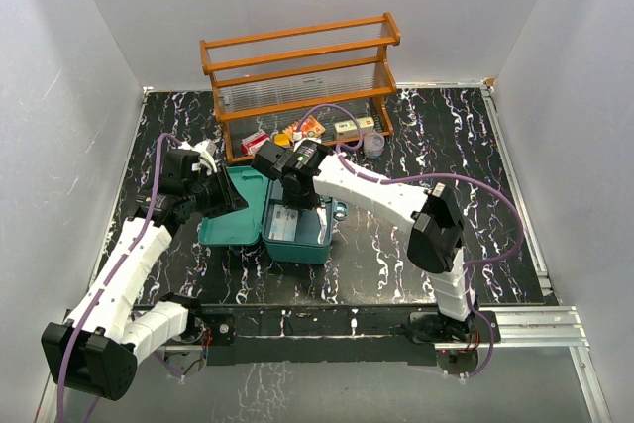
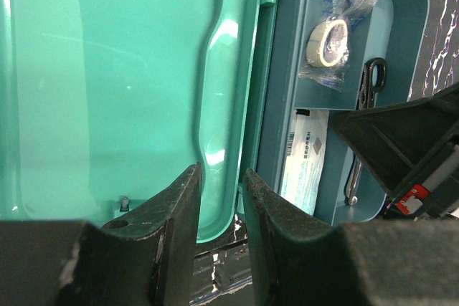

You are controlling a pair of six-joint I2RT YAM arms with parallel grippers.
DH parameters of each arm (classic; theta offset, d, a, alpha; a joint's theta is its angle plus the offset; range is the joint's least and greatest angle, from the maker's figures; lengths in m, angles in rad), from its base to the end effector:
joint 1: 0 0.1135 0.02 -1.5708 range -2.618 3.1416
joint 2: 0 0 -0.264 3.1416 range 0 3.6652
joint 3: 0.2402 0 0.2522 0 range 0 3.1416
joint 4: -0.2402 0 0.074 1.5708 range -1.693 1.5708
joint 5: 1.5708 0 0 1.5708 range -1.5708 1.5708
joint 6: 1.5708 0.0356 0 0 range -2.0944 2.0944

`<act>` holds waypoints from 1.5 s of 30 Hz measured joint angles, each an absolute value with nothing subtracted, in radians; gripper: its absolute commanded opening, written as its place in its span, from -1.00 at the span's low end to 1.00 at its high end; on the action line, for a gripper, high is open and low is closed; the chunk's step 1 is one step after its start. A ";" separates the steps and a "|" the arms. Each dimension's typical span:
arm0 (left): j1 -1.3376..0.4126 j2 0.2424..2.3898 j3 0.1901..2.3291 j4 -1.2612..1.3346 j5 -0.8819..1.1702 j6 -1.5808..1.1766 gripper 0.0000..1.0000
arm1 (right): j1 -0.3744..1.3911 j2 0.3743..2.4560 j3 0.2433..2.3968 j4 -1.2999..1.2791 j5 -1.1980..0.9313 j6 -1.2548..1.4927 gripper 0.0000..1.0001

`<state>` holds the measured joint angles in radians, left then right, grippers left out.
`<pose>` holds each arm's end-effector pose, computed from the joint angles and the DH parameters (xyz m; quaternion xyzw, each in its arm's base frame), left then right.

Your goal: Organize the medicine kit

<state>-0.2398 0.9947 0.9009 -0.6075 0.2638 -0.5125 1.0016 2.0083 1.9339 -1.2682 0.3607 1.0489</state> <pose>0.2003 -0.0585 0.3018 -0.0673 0.8983 -0.2643 0.3445 0.2288 0.3343 0.2897 0.0435 0.9766 0.0033 0.2105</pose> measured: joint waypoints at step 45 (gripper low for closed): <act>-0.231 1.133 1.052 -0.675 0.080 -0.490 0.09 | 0.955 1.932 1.970 -1.203 0.371 0.943 -0.07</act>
